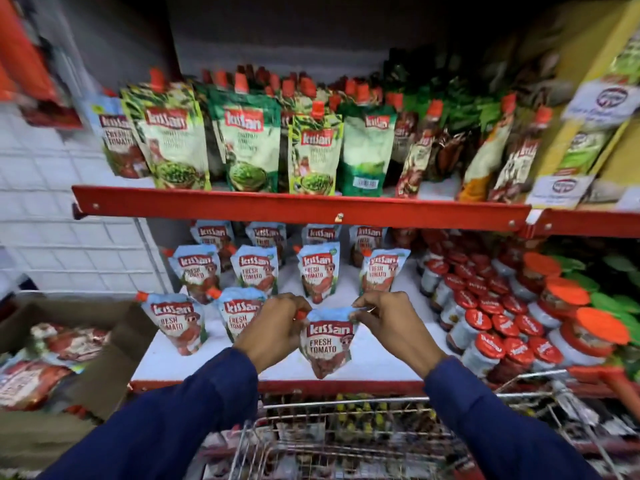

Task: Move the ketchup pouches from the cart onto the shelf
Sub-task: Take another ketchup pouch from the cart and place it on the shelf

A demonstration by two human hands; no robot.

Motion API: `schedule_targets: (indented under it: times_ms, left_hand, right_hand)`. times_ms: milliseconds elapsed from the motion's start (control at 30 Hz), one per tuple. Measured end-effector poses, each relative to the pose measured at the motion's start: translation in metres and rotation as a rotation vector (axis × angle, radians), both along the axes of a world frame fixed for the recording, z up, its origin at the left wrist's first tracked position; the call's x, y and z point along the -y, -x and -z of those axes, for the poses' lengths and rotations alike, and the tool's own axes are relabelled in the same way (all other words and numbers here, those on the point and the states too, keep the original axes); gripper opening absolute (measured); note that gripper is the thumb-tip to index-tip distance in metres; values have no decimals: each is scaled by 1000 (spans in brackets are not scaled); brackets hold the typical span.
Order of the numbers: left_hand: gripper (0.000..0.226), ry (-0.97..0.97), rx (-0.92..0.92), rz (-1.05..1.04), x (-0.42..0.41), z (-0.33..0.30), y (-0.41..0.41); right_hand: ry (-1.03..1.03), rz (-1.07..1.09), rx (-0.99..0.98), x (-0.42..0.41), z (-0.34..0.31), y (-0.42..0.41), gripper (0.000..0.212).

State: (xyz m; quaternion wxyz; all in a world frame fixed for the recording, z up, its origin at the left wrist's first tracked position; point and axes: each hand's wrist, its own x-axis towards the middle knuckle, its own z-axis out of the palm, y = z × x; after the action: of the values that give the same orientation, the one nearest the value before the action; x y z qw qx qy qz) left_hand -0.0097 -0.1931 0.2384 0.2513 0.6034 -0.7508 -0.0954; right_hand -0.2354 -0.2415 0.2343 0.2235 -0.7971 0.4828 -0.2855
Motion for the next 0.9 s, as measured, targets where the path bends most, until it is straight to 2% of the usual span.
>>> schedule_targets:
  times_ms: [400, 900]
  left_hand:
    - [20, -127, -20, -89, 62, 11, -16]
    - [21, -186, -38, -73, 75, 30, -13]
  right_hand:
    - [-72, 78, -43, 62, 26, -36, 9]
    - [-126, 116, -59, 72, 35, -31, 7]
